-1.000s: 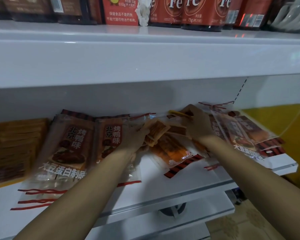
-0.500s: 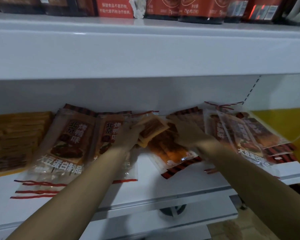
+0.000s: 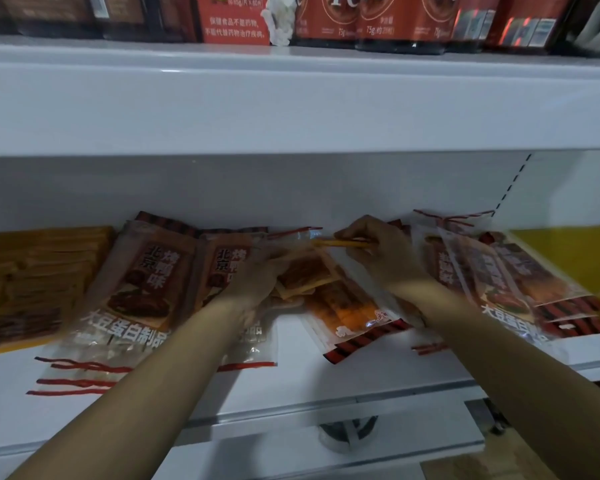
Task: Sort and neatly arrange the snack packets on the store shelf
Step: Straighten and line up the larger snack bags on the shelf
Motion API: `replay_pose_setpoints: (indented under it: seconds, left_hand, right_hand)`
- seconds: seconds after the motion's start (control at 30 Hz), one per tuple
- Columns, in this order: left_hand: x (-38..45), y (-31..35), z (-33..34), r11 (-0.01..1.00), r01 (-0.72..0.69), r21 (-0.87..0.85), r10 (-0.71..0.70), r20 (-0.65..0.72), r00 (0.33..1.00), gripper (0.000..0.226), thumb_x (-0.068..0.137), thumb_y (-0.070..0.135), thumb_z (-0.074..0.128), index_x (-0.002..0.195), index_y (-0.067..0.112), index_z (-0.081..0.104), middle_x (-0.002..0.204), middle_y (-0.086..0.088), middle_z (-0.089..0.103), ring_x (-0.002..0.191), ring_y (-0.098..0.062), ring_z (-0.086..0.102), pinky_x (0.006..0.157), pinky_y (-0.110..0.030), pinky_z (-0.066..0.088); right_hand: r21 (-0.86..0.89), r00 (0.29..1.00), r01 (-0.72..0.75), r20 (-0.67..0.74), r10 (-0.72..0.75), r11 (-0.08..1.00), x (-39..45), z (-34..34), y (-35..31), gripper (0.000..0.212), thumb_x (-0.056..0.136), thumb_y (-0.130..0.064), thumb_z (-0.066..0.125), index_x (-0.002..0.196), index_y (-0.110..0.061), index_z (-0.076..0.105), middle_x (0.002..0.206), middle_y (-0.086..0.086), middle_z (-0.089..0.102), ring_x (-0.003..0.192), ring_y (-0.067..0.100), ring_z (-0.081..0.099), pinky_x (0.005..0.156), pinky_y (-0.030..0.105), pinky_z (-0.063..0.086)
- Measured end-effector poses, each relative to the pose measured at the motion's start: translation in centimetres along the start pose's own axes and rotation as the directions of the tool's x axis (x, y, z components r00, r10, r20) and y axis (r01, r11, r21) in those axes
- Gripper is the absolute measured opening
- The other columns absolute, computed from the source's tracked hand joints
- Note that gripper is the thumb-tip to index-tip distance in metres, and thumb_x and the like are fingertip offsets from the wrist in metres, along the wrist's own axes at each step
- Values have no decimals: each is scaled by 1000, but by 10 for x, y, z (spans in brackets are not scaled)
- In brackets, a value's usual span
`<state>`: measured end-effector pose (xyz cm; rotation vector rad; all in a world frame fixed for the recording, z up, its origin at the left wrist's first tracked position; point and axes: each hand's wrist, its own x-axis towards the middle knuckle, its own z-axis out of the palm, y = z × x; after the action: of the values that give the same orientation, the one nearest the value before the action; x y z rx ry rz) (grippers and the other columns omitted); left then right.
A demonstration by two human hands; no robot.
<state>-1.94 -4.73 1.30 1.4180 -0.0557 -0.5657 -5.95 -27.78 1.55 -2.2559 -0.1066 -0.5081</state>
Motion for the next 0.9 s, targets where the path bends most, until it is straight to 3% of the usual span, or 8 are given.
replay_pose_setpoints:
  seconds: [0.17,0.3,0.43,0.53,0.6,0.73,0.83,0.9]
  left_hand:
    - [-17,5,-6,991,18,-130,-6,95,995,41,106,45,44,119,15,69,105,-23,75,88,-42,74,52,-38,60]
    - [-31,0,-27,990,-129,-54,134,79,988,26,93,11,69,118,14,63,97,-14,73,76,-29,73,51,-34,59]
    - [-42,3,-64,939,-309,152,314,-11,949,50,77,13,82,122,17,61,116,-12,72,102,-29,72,83,-45,60]
    - [-59,16,-94,913,-372,165,378,-5,926,46,78,8,82,119,18,63,113,-10,74,97,-26,74,80,-42,61]
    - [-71,22,-115,885,-423,193,440,-56,896,38,76,8,86,106,24,68,105,2,76,99,-16,72,82,-35,59]
    - [-91,27,-156,909,-403,109,415,-144,898,46,70,16,83,114,21,69,104,-6,75,87,-25,72,67,-36,60]
    - [-104,29,-186,938,-339,76,345,-100,933,38,87,4,71,124,8,63,109,-14,74,92,-32,72,63,-34,61]
    - [-115,31,-205,913,-344,218,360,-40,932,42,89,4,65,130,10,60,112,-13,74,97,-33,73,72,-38,62]
  right_hand:
    - [10,991,114,64,-114,993,-18,18,-28,48,78,8,59,98,-35,63,122,-9,63,121,11,58,101,41,50]
    - [222,975,135,144,-169,966,-17,34,-49,40,75,17,46,107,4,67,124,-5,62,122,-2,55,101,19,46]
    - [530,983,-143,175,57,836,-18,53,-82,53,99,9,48,147,-13,40,123,-12,66,107,-10,63,86,10,48]
    - [553,983,-144,174,56,820,-17,84,-103,70,83,-1,57,146,-25,40,135,7,61,120,12,62,98,36,51]
    - [576,986,-127,159,42,808,-13,102,-118,74,71,-1,51,141,-24,43,126,11,64,108,20,65,87,42,52]
    - [508,980,-156,186,69,847,1,133,-153,80,70,0,57,143,-32,43,118,6,67,89,14,70,65,30,56]
    - [422,976,-122,216,31,899,0,159,-185,69,77,6,62,137,-25,47,123,3,65,95,6,70,67,32,60]
    - [406,970,-118,241,18,906,-4,180,-211,61,80,14,55,130,-20,46,113,0,65,92,-4,67,71,23,55]
